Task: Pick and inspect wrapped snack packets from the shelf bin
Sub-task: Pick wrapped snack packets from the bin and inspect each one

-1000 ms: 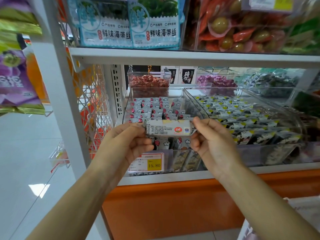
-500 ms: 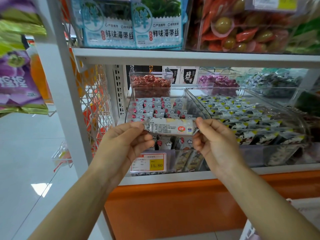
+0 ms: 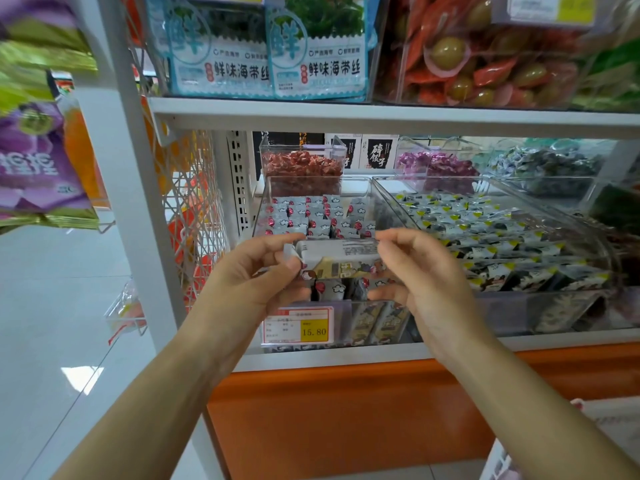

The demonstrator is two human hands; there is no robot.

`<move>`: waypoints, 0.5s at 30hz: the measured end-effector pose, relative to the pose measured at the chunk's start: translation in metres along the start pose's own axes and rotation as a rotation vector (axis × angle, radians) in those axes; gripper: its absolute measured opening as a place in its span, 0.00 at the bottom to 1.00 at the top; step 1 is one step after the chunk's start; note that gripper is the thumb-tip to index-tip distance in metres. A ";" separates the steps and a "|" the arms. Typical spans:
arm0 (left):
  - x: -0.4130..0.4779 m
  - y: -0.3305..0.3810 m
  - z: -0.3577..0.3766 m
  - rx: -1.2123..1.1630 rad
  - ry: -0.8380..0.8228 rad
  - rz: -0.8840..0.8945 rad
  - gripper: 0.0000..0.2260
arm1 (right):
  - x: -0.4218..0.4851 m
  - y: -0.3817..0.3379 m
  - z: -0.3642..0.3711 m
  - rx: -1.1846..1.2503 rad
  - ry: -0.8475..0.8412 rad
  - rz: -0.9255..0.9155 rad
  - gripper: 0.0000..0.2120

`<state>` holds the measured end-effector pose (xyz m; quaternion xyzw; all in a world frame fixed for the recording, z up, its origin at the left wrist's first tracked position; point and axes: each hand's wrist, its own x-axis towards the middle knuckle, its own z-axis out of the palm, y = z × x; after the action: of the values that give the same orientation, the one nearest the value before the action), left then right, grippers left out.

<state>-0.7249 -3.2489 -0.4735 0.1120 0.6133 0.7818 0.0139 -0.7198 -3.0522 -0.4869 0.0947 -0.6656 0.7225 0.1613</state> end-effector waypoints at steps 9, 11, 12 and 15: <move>0.000 -0.002 0.002 0.065 0.009 0.014 0.14 | 0.003 0.005 0.001 -0.032 -0.016 -0.008 0.04; 0.000 -0.002 0.002 0.134 0.007 0.018 0.11 | 0.002 0.005 0.001 -0.027 -0.011 0.004 0.03; 0.000 -0.003 0.002 0.184 0.008 0.028 0.11 | 0.003 0.005 0.000 -0.027 -0.009 0.013 0.02; -0.003 -0.002 0.003 0.324 0.014 0.077 0.12 | 0.002 0.002 0.000 -0.053 0.005 0.019 0.05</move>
<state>-0.7217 -3.2458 -0.4747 0.1309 0.7265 0.6735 -0.0385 -0.7228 -3.0520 -0.4881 0.0822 -0.6848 0.7065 0.1586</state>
